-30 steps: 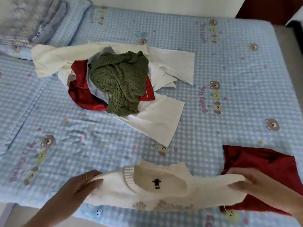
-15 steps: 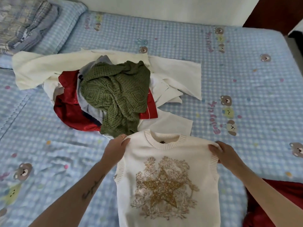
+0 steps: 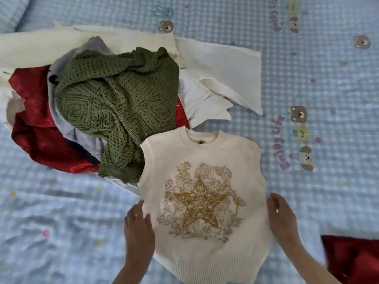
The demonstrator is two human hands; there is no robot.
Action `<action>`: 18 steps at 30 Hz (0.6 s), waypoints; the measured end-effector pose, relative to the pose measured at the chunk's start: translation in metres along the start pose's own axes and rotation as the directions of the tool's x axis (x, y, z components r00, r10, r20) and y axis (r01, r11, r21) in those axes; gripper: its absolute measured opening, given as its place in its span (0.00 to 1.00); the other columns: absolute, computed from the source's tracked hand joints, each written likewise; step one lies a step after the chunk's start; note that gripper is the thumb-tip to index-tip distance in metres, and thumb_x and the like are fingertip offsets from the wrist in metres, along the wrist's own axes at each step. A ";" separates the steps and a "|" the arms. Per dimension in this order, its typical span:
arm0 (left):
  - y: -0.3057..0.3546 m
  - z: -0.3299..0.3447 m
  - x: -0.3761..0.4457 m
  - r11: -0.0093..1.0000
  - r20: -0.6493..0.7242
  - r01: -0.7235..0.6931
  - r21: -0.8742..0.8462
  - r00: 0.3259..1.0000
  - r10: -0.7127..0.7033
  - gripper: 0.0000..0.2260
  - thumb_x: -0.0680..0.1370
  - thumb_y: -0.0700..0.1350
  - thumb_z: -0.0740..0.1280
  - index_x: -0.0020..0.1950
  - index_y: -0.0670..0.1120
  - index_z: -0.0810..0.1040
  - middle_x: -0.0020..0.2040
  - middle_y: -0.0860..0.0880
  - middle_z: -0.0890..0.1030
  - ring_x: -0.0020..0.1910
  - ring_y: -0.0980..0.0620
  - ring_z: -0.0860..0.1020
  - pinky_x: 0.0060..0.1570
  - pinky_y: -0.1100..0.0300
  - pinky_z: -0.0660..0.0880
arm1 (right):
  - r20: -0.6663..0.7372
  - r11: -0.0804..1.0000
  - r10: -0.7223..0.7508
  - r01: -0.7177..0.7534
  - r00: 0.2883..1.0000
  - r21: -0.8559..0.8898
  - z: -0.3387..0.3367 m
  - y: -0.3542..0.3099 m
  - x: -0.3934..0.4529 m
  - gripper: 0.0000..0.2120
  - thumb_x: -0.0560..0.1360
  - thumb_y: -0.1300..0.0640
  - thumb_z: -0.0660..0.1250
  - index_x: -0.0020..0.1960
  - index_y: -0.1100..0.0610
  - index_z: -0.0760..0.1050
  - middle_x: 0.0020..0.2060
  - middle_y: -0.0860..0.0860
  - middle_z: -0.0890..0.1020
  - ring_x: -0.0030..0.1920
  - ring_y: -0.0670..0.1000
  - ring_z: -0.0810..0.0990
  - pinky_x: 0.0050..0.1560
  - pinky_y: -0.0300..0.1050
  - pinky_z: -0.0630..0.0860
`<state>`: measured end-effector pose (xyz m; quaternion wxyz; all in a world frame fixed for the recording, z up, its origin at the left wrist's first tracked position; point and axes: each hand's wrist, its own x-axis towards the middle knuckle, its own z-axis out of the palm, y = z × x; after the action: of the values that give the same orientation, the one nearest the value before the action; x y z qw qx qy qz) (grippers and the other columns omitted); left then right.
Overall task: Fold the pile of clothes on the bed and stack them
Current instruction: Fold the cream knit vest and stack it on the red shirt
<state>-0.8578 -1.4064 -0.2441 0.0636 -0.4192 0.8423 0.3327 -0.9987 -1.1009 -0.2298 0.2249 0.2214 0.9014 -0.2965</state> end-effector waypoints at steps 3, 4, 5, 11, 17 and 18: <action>-0.040 0.015 -0.051 0.936 0.102 0.298 -0.185 0.954 -0.283 0.21 0.76 0.30 0.62 0.70 0.36 0.67 0.60 0.34 0.73 0.57 0.44 0.75 0.60 0.49 0.71 | 0.056 0.989 0.143 -0.145 0.988 0.034 0.014 0.050 -0.072 0.16 0.79 0.52 0.61 0.65 0.54 0.72 0.56 0.55 0.80 0.48 0.52 0.75 0.51 0.45 0.69; -0.044 0.018 -0.061 0.907 0.133 0.335 -0.255 0.941 -0.310 0.20 0.76 0.29 0.63 0.68 0.35 0.68 0.54 0.36 0.75 0.49 0.54 0.78 0.54 0.59 0.73 | 0.062 0.979 0.187 -0.191 0.980 0.065 0.019 0.059 -0.091 0.16 0.78 0.51 0.62 0.64 0.53 0.73 0.53 0.54 0.81 0.46 0.52 0.75 0.50 0.44 0.69; -0.046 0.019 -0.067 0.884 0.185 0.359 -0.299 0.931 -0.315 0.18 0.75 0.29 0.63 0.65 0.35 0.71 0.47 0.40 0.78 0.40 0.62 0.77 0.46 0.69 0.73 | 0.086 0.968 0.221 -0.229 0.972 0.100 0.024 0.063 -0.105 0.15 0.77 0.51 0.64 0.62 0.53 0.74 0.50 0.54 0.81 0.46 0.52 0.76 0.49 0.44 0.70; -0.034 0.019 -0.078 0.778 0.408 0.480 -0.407 0.857 -0.315 0.04 0.75 0.39 0.69 0.40 0.43 0.77 0.34 0.52 0.79 0.35 0.52 0.75 0.37 0.61 0.69 | 0.230 0.967 0.220 -0.242 0.948 0.075 0.036 0.072 -0.128 0.07 0.77 0.53 0.65 0.45 0.57 0.72 0.38 0.54 0.79 0.41 0.54 0.76 0.44 0.49 0.70; -0.015 0.019 -0.092 0.469 0.554 0.625 -0.625 0.778 -0.298 0.07 0.71 0.38 0.70 0.41 0.38 0.73 0.32 0.41 0.76 0.29 0.48 0.72 0.27 0.60 0.68 | 0.181 0.975 0.197 -0.212 0.964 0.067 0.019 0.090 -0.132 0.10 0.77 0.55 0.65 0.40 0.60 0.72 0.34 0.54 0.77 0.36 0.51 0.75 0.35 0.46 0.67; -0.011 0.021 -0.096 0.432 0.594 0.649 -0.627 0.756 -0.275 0.07 0.71 0.38 0.70 0.44 0.37 0.73 0.33 0.42 0.73 0.28 0.50 0.69 0.27 0.60 0.65 | 0.191 0.976 0.191 -0.207 0.963 0.066 0.018 0.093 -0.132 0.09 0.77 0.56 0.65 0.42 0.61 0.73 0.34 0.55 0.78 0.35 0.51 0.74 0.35 0.46 0.67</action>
<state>-0.7915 -1.3352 -0.2289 0.1299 -0.5410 0.4094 0.7231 -0.8386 -1.0796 -0.2121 0.3261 0.2921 0.8363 -0.3300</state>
